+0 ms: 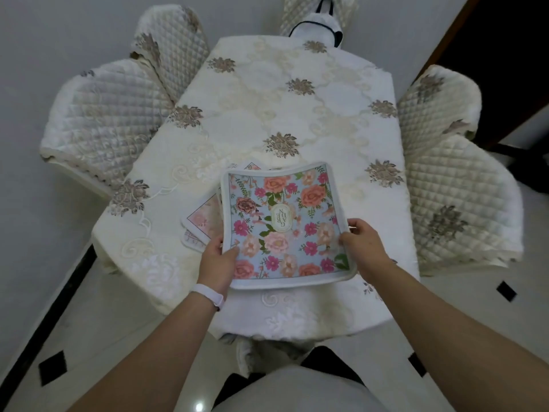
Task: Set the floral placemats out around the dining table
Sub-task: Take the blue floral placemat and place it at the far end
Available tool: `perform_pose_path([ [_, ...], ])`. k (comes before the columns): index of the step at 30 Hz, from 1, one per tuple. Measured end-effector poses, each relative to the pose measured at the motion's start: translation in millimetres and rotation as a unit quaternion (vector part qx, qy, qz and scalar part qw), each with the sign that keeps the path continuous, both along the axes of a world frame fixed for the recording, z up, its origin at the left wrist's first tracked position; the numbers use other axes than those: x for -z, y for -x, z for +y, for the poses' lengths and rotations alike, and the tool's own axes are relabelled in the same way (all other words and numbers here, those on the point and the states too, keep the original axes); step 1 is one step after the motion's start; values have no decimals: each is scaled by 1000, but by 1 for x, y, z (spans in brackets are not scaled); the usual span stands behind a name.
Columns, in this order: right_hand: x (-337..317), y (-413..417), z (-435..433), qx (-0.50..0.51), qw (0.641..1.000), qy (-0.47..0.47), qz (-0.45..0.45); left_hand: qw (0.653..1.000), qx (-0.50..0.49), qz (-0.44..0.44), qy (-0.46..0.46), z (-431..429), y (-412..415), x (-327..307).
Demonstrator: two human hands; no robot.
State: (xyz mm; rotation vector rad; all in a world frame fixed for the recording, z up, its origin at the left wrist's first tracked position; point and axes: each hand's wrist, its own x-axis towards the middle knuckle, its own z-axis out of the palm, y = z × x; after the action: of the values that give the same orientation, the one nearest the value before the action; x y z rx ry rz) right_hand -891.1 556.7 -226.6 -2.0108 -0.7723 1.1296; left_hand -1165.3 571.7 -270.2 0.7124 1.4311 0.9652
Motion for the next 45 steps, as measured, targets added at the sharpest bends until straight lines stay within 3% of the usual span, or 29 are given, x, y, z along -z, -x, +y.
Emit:
perform_pose_path([
  [15, -21, -103, -102, 151, 984, -85, 47, 995, 97, -6, -34, -30, -109, -39],
  [23, -42, -217, -204, 218, 962, -141, 80, 986, 145, 19, -77, -107, -243, -72],
  [32, -55, -342, -337, 321, 928, -173, 77, 971, 228, -10, -71, -194, -397, -90],
  [45, -56, -441, -429, 429, 875, -216, 55, 932, 356, -27, -59, -222, -551, -90],
])
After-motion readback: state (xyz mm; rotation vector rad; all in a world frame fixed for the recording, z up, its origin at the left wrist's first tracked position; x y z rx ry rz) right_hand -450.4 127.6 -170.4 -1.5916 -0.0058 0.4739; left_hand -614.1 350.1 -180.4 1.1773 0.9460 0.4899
